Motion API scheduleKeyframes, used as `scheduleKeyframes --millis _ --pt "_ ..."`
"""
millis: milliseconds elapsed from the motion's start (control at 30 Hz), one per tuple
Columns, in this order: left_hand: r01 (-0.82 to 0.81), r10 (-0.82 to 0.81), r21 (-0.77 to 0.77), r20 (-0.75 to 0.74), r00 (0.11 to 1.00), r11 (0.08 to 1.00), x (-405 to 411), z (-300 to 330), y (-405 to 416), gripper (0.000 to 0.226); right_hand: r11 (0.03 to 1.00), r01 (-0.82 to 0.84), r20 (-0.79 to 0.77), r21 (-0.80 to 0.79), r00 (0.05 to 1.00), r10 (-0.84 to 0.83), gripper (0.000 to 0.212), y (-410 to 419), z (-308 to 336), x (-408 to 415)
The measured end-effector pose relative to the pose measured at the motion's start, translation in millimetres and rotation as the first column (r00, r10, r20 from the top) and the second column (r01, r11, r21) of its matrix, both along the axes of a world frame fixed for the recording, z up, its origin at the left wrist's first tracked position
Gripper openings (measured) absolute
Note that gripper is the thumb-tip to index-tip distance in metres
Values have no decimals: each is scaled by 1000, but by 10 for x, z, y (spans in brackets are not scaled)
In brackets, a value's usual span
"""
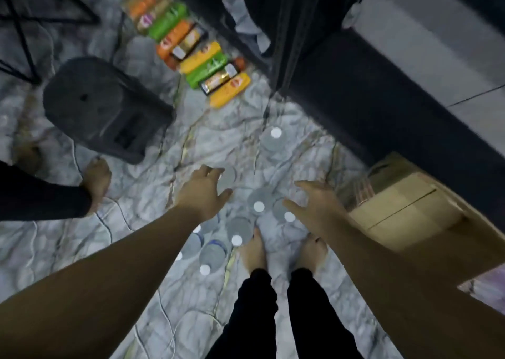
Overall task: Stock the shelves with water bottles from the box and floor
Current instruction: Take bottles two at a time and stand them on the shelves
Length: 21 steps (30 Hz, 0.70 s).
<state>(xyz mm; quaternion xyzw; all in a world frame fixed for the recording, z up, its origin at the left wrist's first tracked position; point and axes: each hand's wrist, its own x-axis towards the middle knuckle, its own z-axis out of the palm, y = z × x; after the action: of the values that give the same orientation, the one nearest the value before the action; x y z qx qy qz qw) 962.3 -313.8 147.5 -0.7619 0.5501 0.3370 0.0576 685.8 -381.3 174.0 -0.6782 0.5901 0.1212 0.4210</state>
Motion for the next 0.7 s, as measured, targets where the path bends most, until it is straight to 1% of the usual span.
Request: scheduleKeyframes --millis 67,200,267,300,367,433,533,600,700 --pt "-32 32 40 -3 999 999 79 -289 55 69 998 -36 -33 54 999 38 66 114 -361 21" --pt "-84 86 112 -10 996 990 179 -756 85 74 989 -91 -120 115 987 105 68 311 -939 45" --pt "-75 76 110 -7 997 991 179 -931 80 75 986 -103 -167 128 978 124 69 399 -1134 56" --pt "-70 71 95 -7 997 993 176 -1004 67 74 985 -119 -192 128 971 142 65 440 -1201 63" --pt "-89 90 64 -10 996 994 175 -1119 12 65 983 -155 -240 103 955 175 52 501 -1299 62" --pt "-100 100 43 13 995 994 184 -1179 -79 51 982 -174 -279 77 941 188 43 534 -1376 61" --pt "-35 31 54 71 997 998 183 -1189 -219 34 980 -195 -283 37 938 198 37 494 -1456 87" --pt "11 -17 78 71 997 997 172 -1123 -261 27 981 -193 -259 36 946 195 34 423 -1439 101" --pt "41 -44 72 41 998 997 140 -953 -257 27 986 -167 -225 15 960 166 29 290 -1188 68"
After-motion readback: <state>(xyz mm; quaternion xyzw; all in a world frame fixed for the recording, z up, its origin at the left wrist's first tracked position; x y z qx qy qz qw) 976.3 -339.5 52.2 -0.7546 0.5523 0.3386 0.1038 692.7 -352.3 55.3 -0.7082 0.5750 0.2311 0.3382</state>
